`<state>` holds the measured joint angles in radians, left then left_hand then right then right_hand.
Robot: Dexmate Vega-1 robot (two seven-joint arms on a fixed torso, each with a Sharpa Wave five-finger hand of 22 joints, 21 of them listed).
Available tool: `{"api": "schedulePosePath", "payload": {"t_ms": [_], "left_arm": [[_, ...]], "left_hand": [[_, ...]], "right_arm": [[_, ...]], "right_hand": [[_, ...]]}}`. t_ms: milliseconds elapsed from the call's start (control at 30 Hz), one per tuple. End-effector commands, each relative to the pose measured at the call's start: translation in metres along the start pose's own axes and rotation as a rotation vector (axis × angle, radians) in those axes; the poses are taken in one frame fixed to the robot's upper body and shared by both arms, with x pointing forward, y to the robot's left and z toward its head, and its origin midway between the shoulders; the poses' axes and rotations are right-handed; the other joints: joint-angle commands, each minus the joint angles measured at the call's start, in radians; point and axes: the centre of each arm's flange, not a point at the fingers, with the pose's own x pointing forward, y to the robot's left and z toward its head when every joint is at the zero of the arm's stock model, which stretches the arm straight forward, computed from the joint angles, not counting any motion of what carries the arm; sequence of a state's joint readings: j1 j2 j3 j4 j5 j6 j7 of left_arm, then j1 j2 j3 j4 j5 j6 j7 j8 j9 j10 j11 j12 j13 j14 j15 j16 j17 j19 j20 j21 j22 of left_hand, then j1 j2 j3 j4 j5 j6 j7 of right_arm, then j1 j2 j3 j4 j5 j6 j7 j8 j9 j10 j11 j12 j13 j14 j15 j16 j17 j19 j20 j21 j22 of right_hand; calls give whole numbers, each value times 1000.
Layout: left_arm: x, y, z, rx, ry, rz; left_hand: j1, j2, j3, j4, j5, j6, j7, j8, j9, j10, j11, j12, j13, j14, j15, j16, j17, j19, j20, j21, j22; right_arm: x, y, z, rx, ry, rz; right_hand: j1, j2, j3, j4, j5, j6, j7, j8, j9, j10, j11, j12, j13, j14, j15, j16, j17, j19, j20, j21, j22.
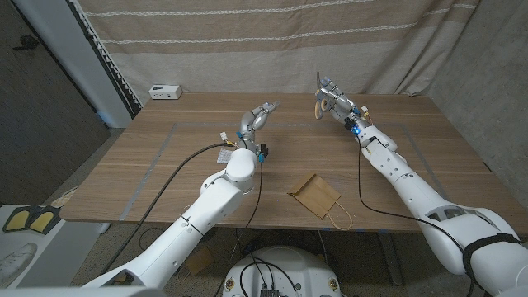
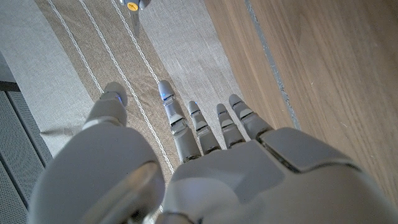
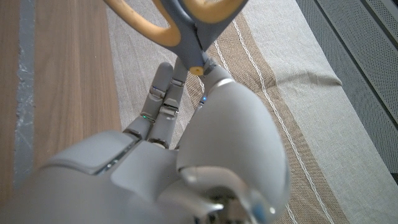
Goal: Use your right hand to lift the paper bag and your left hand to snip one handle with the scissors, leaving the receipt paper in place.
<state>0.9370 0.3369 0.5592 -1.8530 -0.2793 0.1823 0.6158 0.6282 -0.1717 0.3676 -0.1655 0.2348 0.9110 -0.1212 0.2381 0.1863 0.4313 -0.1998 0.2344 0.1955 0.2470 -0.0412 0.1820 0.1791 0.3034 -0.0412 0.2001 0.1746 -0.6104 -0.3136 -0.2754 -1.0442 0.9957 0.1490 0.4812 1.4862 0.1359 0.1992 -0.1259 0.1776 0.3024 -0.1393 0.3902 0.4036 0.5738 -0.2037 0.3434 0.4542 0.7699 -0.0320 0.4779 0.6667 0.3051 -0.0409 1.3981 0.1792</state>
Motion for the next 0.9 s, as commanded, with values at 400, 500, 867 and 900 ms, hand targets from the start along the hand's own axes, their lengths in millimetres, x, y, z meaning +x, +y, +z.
{"api": "schedulePosePath", "payload": {"t_ms": [400, 500, 867, 900], "left_arm": [[6, -16, -1, 18, 12, -22], [7, -18, -2, 21, 13, -25], [9, -29, -2, 31, 6, -41], [9, -30, -2, 30, 5, -42]], "left_hand": [[17, 2, -5, -1, -2, 5, 9, -7, 3, 15, -2, 2, 3, 7, -178, 6, 3, 14, -164, 1, 5], [18, 3, -5, -1, -2, 6, 13, -8, 3, 15, -2, 1, 3, 8, -178, 6, 3, 14, -163, 1, 5], [24, 3, -6, 0, -3, 6, 22, -11, 3, 12, 1, -1, 3, 10, -177, 6, 3, 14, -163, 0, 5], [24, 3, -7, 0, -3, 4, 22, -12, 3, 12, 0, -1, 3, 10, -177, 6, 3, 14, -163, 0, 5]], "right_arm": [[-2, 4, -5, -7, -4, -1], [-2, 4, -5, -13, -4, 0], [1, 4, -6, -22, -9, -1], [1, 4, -6, -23, -10, -3]], "right_hand": [[26, 15, 19, -19, 5, 11, 1, -5, 1, 10, 0, -4, -4, 61, -208, 8, 234, -4, -150, 8, 3], [26, 16, 19, -18, 5, 10, 0, -7, 1, 11, 0, -6, -5, 61, -208, 8, 233, -4, -150, 9, 3], [27, 15, 19, -18, 5, 13, 1, -10, 1, 12, 0, -9, -7, 61, -208, 9, 232, -6, -150, 9, 3], [28, 15, 19, -18, 5, 12, 0, -11, 1, 12, 0, -9, -8, 60, -208, 10, 232, -7, -150, 9, 2]]}}
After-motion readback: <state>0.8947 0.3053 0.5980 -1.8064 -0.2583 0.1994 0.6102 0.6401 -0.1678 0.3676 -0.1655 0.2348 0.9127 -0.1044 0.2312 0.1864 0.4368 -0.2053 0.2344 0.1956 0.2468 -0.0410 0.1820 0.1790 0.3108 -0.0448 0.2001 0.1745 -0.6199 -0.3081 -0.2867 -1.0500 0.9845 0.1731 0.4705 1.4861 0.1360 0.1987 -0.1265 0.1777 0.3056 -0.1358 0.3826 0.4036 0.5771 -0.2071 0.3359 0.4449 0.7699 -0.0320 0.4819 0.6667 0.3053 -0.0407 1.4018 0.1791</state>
